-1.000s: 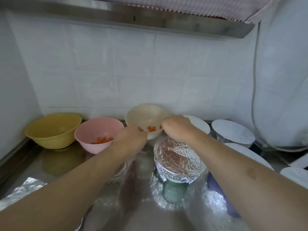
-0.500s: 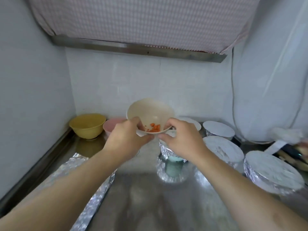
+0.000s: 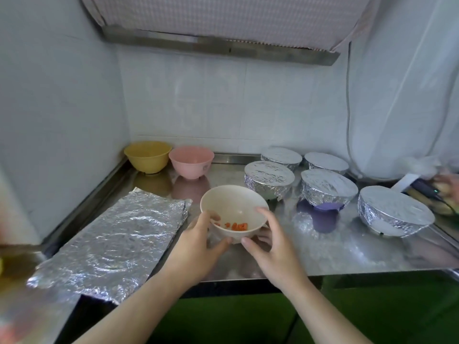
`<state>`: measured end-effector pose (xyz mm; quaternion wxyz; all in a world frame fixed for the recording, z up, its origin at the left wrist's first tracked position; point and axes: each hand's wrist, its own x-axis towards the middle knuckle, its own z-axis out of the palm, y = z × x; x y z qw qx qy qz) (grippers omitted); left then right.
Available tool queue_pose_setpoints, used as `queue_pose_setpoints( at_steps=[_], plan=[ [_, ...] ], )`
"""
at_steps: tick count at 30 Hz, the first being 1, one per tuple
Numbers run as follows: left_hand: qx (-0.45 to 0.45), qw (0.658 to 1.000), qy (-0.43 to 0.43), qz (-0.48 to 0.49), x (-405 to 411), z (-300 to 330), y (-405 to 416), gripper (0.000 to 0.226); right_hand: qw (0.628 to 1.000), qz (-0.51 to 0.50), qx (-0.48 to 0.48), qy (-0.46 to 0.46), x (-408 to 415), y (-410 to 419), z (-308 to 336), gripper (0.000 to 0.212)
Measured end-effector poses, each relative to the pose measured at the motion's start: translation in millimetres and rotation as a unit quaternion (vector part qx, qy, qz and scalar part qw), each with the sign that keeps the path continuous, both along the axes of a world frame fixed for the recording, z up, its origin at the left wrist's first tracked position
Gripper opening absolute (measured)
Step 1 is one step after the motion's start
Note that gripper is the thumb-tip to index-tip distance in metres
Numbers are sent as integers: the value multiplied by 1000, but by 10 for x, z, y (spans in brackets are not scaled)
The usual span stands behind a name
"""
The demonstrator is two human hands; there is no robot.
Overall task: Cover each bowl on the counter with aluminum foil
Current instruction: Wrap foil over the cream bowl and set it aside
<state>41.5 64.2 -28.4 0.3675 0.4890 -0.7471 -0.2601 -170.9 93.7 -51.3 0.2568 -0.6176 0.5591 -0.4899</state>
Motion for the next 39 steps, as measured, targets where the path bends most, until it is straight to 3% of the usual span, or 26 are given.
queue_pose_setpoints(
  at_steps=[3, 4, 8, 11, 16, 20, 33, 39],
  plan=[
    [33, 999, 28, -33, 116, -43, 20, 97, 1000, 8, 1, -18, 7, -10, -39, 102],
    [44, 998, 25, -37, 151, -46, 38, 102, 1000, 4, 7, -15, -1, -16, -58, 108],
    [21, 999, -21, 28, 344, -30, 117, 86, 999, -14, 30, -10, -12, -53, -118, 112],
    [-21, 988, -113, 107, 577, -18, 85, 57, 999, -11, 32, -15, 7, -79, -100, 106],
    [48, 948, -280, 146, 809, -93, -27, 39, 999, -1, 34, -24, 18, -142, -100, 106],
    [28, 950, -261, 167, 827, -63, -83, 11, 999, 3, 30, -30, 20, -134, -100, 105],
    [-37, 947, -265, 180, 857, -40, -120, 21, 998, -11, 38, -45, -5, -114, -114, 101],
    [-146, 955, -157, 206, 788, 25, -64, 14, 997, -29, 50, -58, -4, -91, -117, 105]
  ],
)
